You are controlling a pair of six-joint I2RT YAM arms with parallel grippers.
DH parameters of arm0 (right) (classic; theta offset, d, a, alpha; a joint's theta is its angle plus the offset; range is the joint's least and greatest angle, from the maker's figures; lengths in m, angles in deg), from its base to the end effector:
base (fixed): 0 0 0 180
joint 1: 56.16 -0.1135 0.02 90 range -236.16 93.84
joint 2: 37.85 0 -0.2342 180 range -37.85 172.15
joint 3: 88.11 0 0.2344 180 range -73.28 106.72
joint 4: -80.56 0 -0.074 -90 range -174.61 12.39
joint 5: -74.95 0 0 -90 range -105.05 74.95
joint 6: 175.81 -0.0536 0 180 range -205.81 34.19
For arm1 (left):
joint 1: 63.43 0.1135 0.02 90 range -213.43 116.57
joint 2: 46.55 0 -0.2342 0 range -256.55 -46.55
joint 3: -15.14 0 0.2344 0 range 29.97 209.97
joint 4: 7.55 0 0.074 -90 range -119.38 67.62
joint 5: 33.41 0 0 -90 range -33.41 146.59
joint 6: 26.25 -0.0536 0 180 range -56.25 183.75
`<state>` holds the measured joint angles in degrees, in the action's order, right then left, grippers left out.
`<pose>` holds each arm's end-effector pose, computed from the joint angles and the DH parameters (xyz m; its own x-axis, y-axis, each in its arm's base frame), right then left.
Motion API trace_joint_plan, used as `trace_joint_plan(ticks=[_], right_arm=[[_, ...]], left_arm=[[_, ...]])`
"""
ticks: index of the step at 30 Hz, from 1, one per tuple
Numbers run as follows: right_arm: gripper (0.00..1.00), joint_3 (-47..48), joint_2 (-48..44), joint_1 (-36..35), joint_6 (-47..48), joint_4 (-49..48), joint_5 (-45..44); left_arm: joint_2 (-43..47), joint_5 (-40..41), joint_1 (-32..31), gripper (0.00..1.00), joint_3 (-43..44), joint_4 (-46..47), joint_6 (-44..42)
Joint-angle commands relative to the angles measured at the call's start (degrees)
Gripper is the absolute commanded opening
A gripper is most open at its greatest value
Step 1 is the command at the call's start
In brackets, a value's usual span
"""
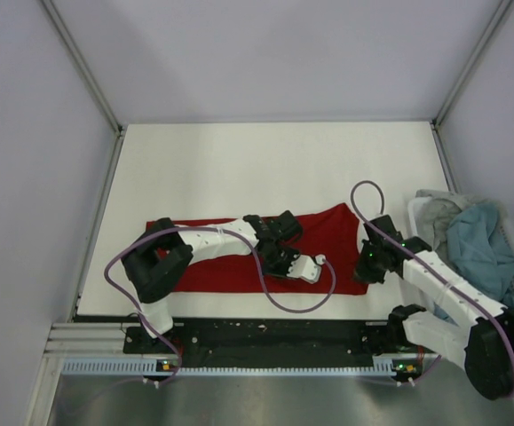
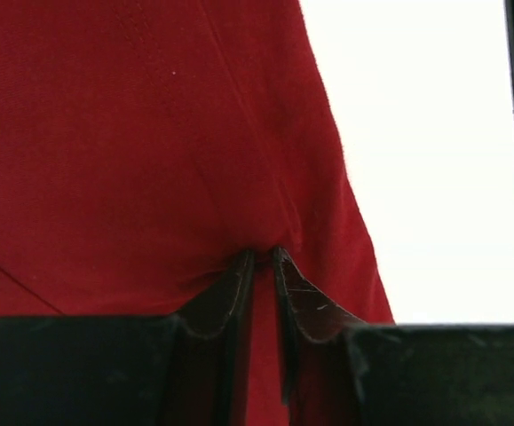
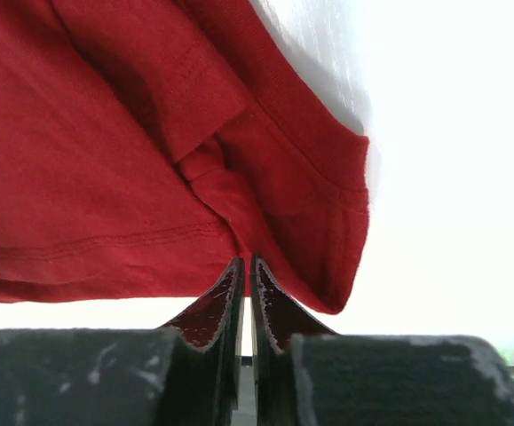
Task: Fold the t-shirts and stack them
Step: Fold the other side of the tshirt into a rectangle
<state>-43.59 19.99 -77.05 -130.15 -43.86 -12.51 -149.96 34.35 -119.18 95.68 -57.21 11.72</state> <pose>0.1574 0.0626 0.1388 -0.8828 0.4104 -0.2286 0.3438 0.8960 0.2812 0.1675 -0.2820 0.1323 0.3233 0.8217 -0.4693 0.9333 -0.3589 0.0145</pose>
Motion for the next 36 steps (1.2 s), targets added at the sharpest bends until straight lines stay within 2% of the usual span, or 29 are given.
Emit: trace_joint_plan(ticks=[1, 3, 4, 9, 15, 18, 22, 29, 32, 36], right_arm=[[0.12, 7.8, -0.4, 0.0, 5.9, 1.0, -4.0], [0.27, 13.5, 1.6, 0.0, 10.7, -0.4, -5.6], [0.30, 16.2, 3.6, 0.0, 13.0, -1.7, -5.9], [0.35, 26.3, 15.8, 0.4, 20.2, -3.9, -7.5], [0.39, 29.7, 29.8, 3.0, 26.1, -12.3, -4.3], [0.39, 30.7, 34.1, 4.6, 27.2, -17.6, -2.8], [0.31, 31.1, 38.0, 6.0, 27.6, -20.7, 1.6], [0.02, 30.4, 41.8, 8.2, 26.9, -22.3, 5.7], [0.00, 31.0, 41.8, 9.3, 27.4, -22.3, 6.4], [0.00, 31.7, 40.7, 9.8, 28.7, -21.9, 2.6]], left_arm=[[0.0, -4.2, 0.1, 0.20, 2.0, -3.9, -0.8], [0.8, -4.8, 0.1, 0.21, 2.4, -4.3, -0.8], [1.2, -4.6, 0.0, 0.21, 2.3, -4.1, -0.8], [0.8, -2.3, 0.1, 0.15, 2.1, -3.5, -0.4], [0.1, -3.0, 0.1, 0.01, 2.0, -3.6, -0.3], [-0.1, -2.9, 0.1, 0.00, 1.9, -3.5, -0.3], [-0.4, -2.8, 0.1, 0.00, 1.9, -3.6, -0.2], [-0.8, -2.1, 0.1, 0.00, 1.9, -3.2, -0.2], [-0.9, -1.9, 0.3, 0.00, 1.4, -3.4, -0.5], [-0.9, -2.0, 0.6, 0.00, 0.7, -3.2, -0.8]])
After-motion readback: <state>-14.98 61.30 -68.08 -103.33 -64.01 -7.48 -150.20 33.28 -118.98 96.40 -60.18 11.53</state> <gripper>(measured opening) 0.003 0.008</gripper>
